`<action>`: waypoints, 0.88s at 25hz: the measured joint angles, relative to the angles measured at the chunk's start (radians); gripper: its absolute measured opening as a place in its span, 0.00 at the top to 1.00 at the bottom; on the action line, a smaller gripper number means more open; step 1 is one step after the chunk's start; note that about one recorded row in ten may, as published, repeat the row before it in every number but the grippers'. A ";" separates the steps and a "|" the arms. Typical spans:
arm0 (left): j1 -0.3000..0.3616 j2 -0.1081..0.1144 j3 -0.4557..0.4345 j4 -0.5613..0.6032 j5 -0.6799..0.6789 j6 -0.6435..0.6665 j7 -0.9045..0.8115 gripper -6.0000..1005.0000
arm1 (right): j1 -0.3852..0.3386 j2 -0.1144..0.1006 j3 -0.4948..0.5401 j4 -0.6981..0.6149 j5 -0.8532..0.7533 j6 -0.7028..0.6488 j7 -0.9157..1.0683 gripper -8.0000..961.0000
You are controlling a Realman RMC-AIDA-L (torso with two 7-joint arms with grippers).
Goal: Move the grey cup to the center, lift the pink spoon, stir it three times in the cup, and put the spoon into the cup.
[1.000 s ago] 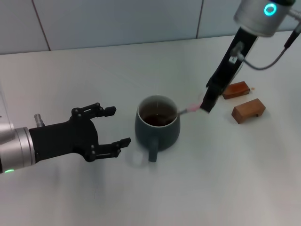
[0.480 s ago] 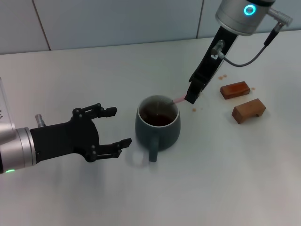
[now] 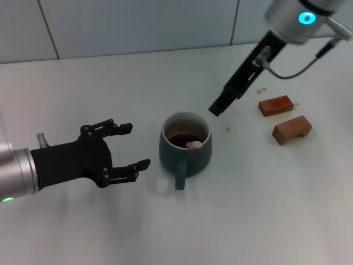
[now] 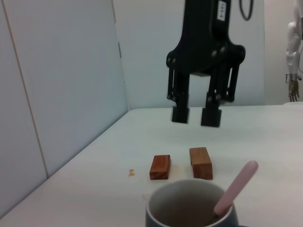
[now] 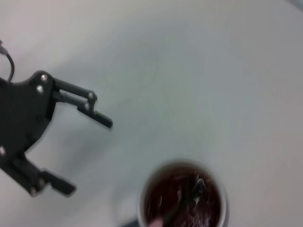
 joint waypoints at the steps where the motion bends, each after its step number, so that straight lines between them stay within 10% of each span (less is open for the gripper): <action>1: 0.001 0.000 -0.003 0.000 0.000 0.000 0.000 0.17 | 0.000 0.000 0.000 0.000 0.000 0.000 0.000 0.53; 5: 0.003 0.000 -0.010 -0.001 0.000 0.000 0.000 0.17 | -0.323 0.029 0.024 -0.326 0.293 0.054 -0.164 0.34; 13: 0.010 0.000 -0.017 -0.015 0.000 -0.001 -0.009 0.17 | -0.776 0.036 0.075 -0.278 0.796 0.146 -0.660 0.21; 22: 0.010 -0.002 -0.018 -0.067 -0.001 -0.029 -0.011 0.17 | -0.856 0.034 0.182 0.058 0.879 0.104 -0.962 0.20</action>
